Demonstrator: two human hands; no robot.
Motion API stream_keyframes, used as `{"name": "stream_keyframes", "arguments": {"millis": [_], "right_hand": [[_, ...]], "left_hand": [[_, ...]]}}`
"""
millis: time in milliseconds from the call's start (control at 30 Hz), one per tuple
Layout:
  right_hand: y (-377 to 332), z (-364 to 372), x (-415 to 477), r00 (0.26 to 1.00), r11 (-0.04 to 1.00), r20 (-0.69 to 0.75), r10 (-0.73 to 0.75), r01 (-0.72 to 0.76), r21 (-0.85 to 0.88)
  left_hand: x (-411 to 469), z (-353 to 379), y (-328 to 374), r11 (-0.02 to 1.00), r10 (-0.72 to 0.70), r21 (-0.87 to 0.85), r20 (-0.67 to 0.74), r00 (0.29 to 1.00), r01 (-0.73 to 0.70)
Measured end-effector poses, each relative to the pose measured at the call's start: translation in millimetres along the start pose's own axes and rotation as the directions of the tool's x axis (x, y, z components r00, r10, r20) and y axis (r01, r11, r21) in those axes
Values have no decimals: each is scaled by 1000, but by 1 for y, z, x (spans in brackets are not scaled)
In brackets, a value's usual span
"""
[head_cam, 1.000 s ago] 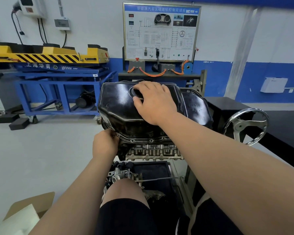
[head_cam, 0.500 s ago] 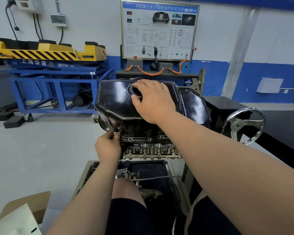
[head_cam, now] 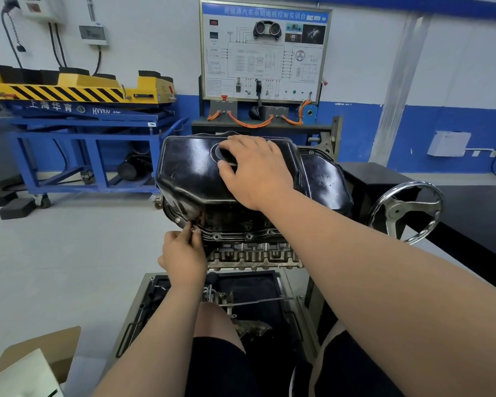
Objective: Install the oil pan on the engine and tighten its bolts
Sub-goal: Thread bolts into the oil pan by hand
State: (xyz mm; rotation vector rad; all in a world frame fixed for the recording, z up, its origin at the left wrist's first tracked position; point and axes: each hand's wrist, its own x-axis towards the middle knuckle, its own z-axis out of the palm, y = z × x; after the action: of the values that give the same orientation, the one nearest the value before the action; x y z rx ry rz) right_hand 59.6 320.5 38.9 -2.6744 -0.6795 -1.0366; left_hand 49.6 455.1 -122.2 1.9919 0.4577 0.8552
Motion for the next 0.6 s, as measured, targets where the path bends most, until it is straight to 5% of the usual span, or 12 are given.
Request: {"name": "stream_keyframes", "arguments": {"millis": [167,400,600], "right_hand": [[-1,0,0,1000,1000,-6,-3,3,-4],[0,1,0,1000,1000,-18,4,-4,-1],[0,2,0,1000,1000,-28,3,-3,3]], "left_hand": [[-3,4,3,1000,-3,-12,-25,1000,3],[2,-1,0,916,-155,-382,-49,987,125],[12,-4,-8,978,67,-190,-91,994,-84]]}}
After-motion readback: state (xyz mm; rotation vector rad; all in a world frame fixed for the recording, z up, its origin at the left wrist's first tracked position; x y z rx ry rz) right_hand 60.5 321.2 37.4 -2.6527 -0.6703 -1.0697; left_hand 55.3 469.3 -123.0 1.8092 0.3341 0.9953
